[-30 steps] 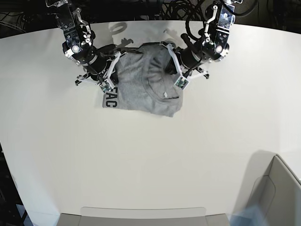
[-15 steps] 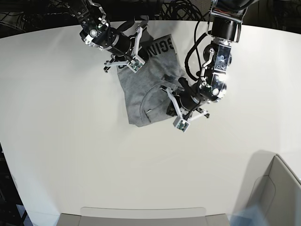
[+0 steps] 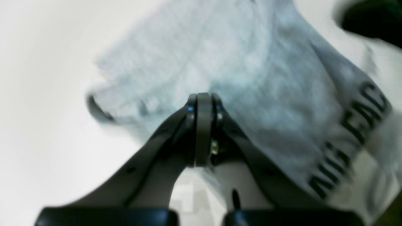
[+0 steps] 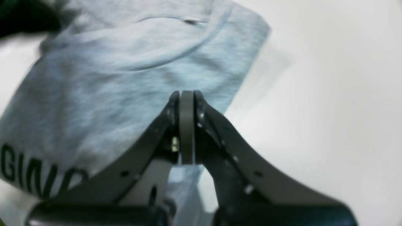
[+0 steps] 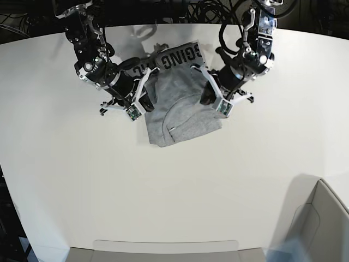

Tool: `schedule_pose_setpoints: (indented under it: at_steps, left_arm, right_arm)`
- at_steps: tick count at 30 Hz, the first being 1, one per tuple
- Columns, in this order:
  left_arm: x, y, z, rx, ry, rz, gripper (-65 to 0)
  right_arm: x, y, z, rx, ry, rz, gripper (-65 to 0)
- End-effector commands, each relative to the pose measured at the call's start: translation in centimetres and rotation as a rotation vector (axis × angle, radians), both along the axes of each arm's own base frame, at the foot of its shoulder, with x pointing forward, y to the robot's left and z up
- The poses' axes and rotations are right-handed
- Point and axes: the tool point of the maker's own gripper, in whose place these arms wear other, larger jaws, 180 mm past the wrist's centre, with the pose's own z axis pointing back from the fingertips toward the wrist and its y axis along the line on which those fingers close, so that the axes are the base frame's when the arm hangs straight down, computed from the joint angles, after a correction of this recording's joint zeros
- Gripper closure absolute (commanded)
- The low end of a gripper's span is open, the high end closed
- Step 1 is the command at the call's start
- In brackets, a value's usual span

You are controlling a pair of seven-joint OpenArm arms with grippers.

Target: Fold the T-shirt properly

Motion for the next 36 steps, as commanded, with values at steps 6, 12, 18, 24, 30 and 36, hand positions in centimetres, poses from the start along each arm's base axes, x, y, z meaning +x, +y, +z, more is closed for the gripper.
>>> schedule_pose_setpoints:
  at_steps: [6, 12, 18, 24, 30, 36]
  left_arm:
    - [-1.3, -0.4, -2.1, -0.028, 0.058, 0.01, 0.0]
    - [0.0, 0.6, -5.6, -0.001, 0.14, 0.029, 0.0]
    - [3.0, 4.5, -4.4, 0.007, 0.081, 0.141, 0.0]
    - [5.4, 4.9, 1.6, -0.033, -0.095, 0.183, 0.0]
    - [5.8, 0.5, 4.7, -0.184, -0.15, 0.209, 0.0]
    - [4.8, -2.3, 3.4, -0.28, -0.103, 0.221, 0.0]
  right_arm:
    - [2.8, 0.1, -2.2, 0.006, 0.041, -0.019, 0.0]
    - [1.6, 0.9, -6.0, 0.026, 0.098, -0.009, 0.0]
    - [0.4, 2.3, -5.5, 0.075, 0.103, -0.008, 0.0]
    - [2.8, -0.1, 1.1, 0.145, -0.076, -0.106, 0.0]
    - [4.8, -7.5, 4.8, 0.145, -0.194, -0.324, 0.0]
    - [3.8, -11.3, 5.1, 0.112, -0.209, -0.414, 0.0]
